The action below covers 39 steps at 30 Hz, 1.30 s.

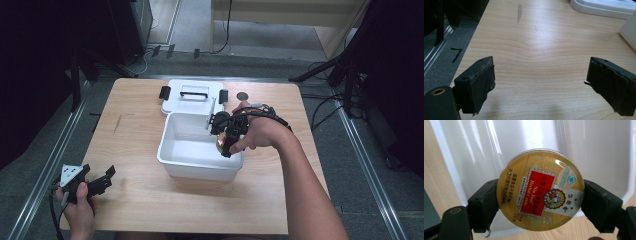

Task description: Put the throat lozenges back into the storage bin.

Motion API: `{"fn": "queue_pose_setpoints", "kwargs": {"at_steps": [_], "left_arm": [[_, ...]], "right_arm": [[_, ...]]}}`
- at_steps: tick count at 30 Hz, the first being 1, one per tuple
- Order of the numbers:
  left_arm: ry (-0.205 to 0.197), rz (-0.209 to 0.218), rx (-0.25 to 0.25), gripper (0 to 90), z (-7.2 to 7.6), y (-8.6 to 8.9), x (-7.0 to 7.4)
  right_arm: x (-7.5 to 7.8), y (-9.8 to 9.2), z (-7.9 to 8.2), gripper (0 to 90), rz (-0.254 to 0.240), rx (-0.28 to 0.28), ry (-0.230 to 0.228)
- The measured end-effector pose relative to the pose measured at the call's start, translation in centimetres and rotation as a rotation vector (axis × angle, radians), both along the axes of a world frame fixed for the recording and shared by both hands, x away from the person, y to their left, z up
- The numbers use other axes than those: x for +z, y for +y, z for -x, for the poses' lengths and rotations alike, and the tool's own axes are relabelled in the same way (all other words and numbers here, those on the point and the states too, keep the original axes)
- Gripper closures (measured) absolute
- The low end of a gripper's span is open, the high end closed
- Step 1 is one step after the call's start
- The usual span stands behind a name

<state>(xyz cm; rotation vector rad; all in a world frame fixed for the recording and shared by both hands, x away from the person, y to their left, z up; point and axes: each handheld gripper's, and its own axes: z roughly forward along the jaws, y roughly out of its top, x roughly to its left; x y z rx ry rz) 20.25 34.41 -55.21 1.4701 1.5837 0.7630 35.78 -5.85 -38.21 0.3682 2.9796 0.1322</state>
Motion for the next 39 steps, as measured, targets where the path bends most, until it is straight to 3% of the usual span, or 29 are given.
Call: {"fn": "queue_pose_setpoints", "kwargs": {"at_steps": [26, 39], "left_arm": [[-0.002, 0.0, -0.002, 8.5, 0.0, 0.0, 0.0], [-0.004, -0.002, -0.002, 8.5, 0.0, 0.0, 0.0]], "right_arm": [[-3.9, 0.0, -0.6, 20.7, 0.011, 0.008, 0.042], [-4.8, 0.1, -0.9, 20.8, 0.02, -0.001, 0.064]]}}
